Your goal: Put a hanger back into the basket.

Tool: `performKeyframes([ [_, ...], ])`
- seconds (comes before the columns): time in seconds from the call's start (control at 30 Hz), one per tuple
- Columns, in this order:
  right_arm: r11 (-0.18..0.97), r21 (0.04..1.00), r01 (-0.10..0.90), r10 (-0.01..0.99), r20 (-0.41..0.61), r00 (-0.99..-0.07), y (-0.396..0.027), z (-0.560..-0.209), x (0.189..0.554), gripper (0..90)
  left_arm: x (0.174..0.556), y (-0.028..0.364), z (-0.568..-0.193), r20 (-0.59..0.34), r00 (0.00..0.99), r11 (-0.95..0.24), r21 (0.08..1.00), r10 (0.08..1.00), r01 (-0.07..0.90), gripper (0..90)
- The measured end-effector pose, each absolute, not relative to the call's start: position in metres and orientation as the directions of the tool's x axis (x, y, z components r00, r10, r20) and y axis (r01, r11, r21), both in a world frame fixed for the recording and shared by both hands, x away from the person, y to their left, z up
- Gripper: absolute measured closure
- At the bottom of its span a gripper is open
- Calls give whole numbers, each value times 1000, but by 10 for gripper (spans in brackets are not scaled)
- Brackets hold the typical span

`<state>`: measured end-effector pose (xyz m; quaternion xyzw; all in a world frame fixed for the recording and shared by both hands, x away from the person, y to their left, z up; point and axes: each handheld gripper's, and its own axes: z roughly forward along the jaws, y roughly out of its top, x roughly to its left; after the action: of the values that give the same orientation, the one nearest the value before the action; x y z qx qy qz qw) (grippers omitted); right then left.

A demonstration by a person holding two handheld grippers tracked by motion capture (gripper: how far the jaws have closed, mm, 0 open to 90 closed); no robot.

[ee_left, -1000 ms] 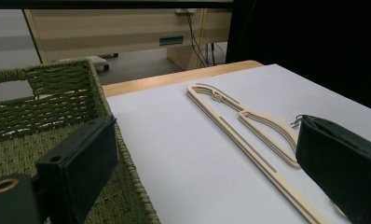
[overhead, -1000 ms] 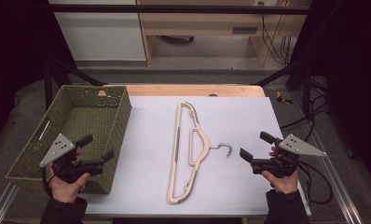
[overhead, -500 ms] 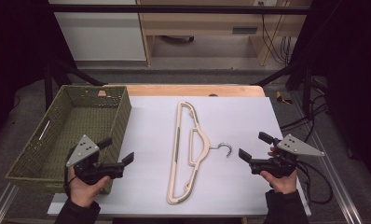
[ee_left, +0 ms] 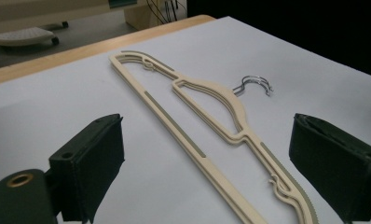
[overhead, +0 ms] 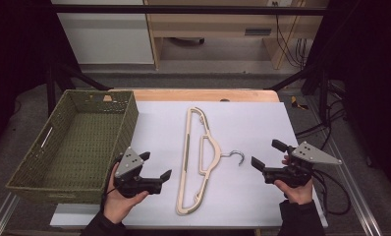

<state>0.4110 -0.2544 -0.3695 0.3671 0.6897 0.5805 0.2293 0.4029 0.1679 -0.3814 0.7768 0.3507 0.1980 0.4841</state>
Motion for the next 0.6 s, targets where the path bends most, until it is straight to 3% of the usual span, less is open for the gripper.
performKeyframes([
  [0.37, 92, 962, 257, 764, 98, -638, -247, -375, 415, 70, 405, 121, -405, -10, 715, -377, 845, 699, 380, 158],
  [0.6, 165, 942, 294, 760, 68, -646, -236, -388, 435, 124, 403, 130, -415, -14, 717, -364, 854, 697, 371, 157],
])
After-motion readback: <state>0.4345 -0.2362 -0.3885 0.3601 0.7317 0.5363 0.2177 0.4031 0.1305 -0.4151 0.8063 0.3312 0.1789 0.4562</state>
